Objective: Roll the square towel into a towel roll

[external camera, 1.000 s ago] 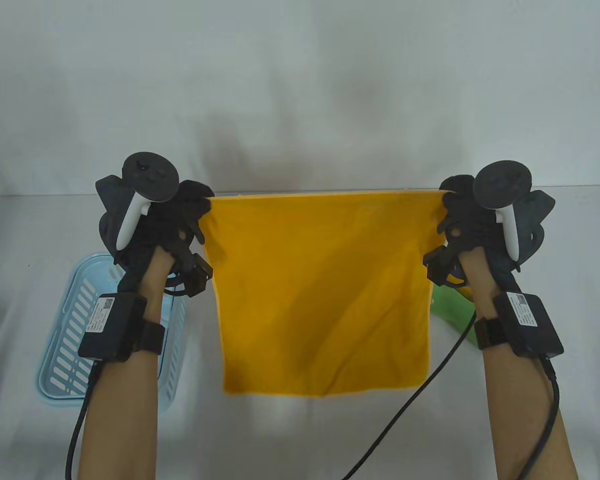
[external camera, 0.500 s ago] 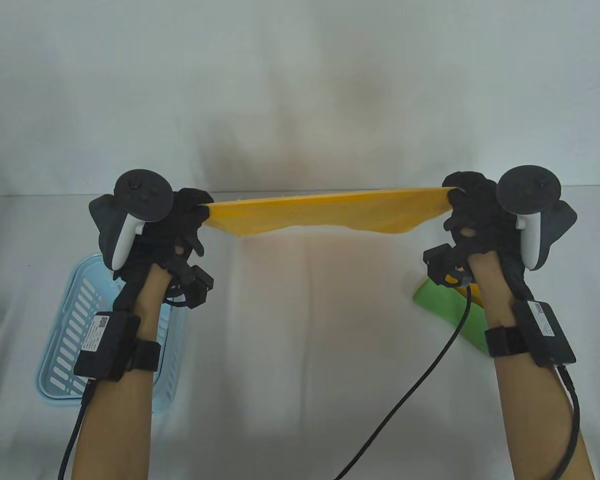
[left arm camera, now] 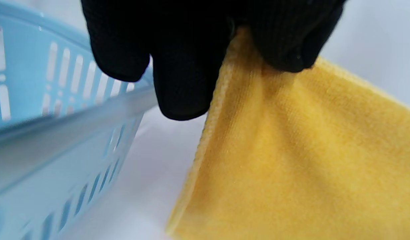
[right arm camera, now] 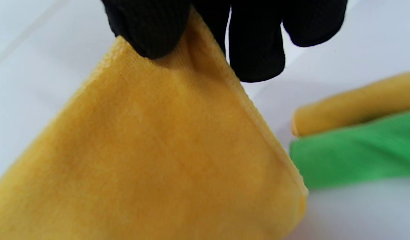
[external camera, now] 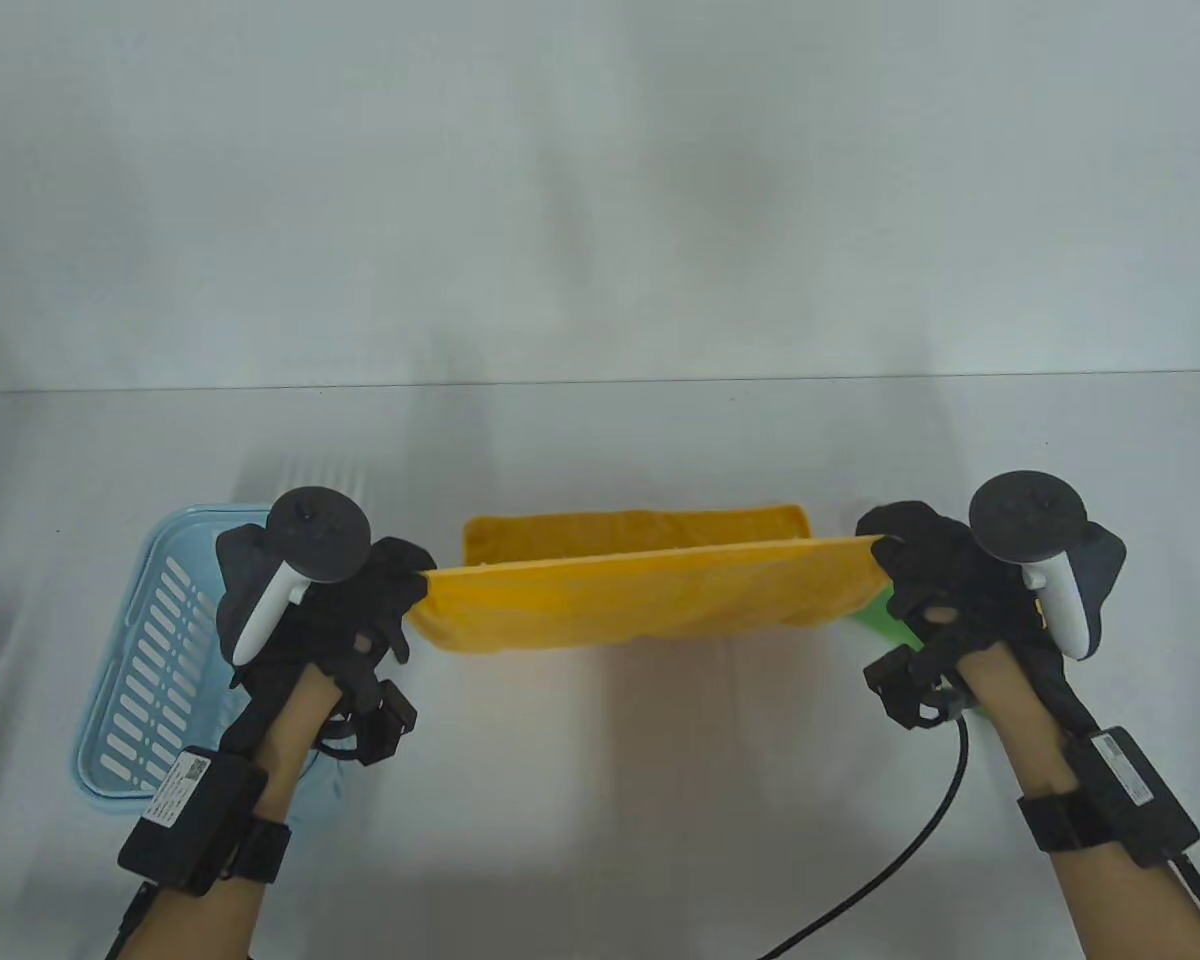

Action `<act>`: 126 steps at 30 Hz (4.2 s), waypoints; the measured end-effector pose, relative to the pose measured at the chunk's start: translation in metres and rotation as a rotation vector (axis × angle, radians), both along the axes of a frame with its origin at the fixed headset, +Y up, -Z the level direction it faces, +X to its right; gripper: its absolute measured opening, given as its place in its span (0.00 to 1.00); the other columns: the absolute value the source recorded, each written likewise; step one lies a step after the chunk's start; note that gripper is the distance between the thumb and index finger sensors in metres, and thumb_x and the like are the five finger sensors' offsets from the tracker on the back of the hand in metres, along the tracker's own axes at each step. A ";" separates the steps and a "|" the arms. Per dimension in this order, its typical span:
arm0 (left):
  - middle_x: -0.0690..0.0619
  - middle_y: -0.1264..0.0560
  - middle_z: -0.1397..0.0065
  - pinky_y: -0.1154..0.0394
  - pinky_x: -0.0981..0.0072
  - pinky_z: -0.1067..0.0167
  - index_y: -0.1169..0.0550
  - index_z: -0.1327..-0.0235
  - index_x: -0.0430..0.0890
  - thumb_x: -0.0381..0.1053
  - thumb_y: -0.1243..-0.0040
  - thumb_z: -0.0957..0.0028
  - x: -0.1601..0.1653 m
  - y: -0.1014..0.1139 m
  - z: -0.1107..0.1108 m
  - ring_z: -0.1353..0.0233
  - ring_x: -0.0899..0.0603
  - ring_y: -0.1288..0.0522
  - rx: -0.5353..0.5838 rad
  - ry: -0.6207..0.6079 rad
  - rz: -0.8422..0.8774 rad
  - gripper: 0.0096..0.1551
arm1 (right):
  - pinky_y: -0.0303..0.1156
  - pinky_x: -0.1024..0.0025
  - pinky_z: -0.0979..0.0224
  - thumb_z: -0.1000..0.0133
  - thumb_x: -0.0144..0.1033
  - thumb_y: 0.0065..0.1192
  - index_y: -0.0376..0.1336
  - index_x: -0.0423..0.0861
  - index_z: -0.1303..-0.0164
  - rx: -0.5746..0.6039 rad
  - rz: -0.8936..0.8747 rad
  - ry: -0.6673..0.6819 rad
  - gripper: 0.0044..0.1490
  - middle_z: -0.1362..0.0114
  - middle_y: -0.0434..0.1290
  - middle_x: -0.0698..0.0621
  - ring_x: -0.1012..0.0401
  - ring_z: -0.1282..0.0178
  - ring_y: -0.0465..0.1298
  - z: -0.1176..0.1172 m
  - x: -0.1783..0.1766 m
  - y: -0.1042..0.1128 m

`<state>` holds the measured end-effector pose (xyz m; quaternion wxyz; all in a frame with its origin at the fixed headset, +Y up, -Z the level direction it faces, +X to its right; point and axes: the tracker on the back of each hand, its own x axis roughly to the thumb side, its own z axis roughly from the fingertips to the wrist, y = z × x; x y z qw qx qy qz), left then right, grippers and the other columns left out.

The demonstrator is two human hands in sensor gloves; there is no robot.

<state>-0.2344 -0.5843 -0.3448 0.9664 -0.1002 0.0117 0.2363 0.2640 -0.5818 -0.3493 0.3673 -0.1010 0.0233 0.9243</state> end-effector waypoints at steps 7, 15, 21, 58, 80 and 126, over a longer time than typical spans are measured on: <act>0.55 0.16 0.39 0.24 0.47 0.36 0.16 0.47 0.57 0.51 0.37 0.55 0.005 -0.021 0.040 0.41 0.45 0.13 -0.078 -0.196 -0.026 0.22 | 0.70 0.45 0.33 0.55 0.39 0.65 0.71 0.59 0.49 -0.128 0.000 0.167 0.23 0.41 0.81 0.54 0.50 0.38 0.80 0.044 0.009 -0.035; 0.56 0.16 0.39 0.23 0.48 0.36 0.17 0.46 0.57 0.51 0.38 0.55 0.015 -0.038 0.077 0.41 0.46 0.13 -0.187 -0.381 -0.138 0.22 | 0.70 0.45 0.33 0.55 0.39 0.66 0.72 0.59 0.49 -0.282 -0.013 0.299 0.23 0.43 0.82 0.54 0.50 0.39 0.80 0.082 0.018 -0.064; 0.56 0.16 0.39 0.23 0.49 0.36 0.17 0.46 0.57 0.51 0.38 0.55 0.017 -0.042 0.078 0.41 0.46 0.13 -0.211 -0.361 -0.157 0.22 | 0.70 0.45 0.33 0.55 0.40 0.66 0.71 0.58 0.48 -0.286 -0.068 0.311 0.23 0.45 0.81 0.53 0.50 0.40 0.79 0.084 0.021 -0.061; 0.55 0.18 0.38 0.25 0.46 0.35 0.18 0.45 0.56 0.52 0.39 0.55 0.059 -0.084 -0.113 0.38 0.44 0.15 -0.282 0.191 -0.427 0.23 | 0.68 0.45 0.31 0.54 0.42 0.65 0.70 0.58 0.47 -0.247 0.372 -0.140 0.23 0.43 0.79 0.54 0.50 0.38 0.77 -0.101 -0.041 -0.100; 0.51 0.37 0.19 0.35 0.40 0.27 0.38 0.23 0.54 0.67 0.46 0.59 0.062 -0.147 -0.130 0.22 0.37 0.32 -0.277 0.260 -0.438 0.47 | 0.59 0.44 0.23 0.60 0.58 0.66 0.54 0.67 0.31 -0.225 0.676 -0.246 0.45 0.22 0.61 0.58 0.50 0.20 0.61 -0.110 -0.061 -0.128; 0.49 0.38 0.17 0.38 0.35 0.27 0.37 0.22 0.54 0.69 0.44 0.61 0.044 -0.027 0.061 0.19 0.33 0.35 0.355 -0.044 -0.171 0.50 | 0.51 0.38 0.20 0.59 0.64 0.58 0.44 0.66 0.27 0.016 0.424 0.521 0.50 0.17 0.51 0.59 0.48 0.15 0.52 0.025 -0.232 -0.101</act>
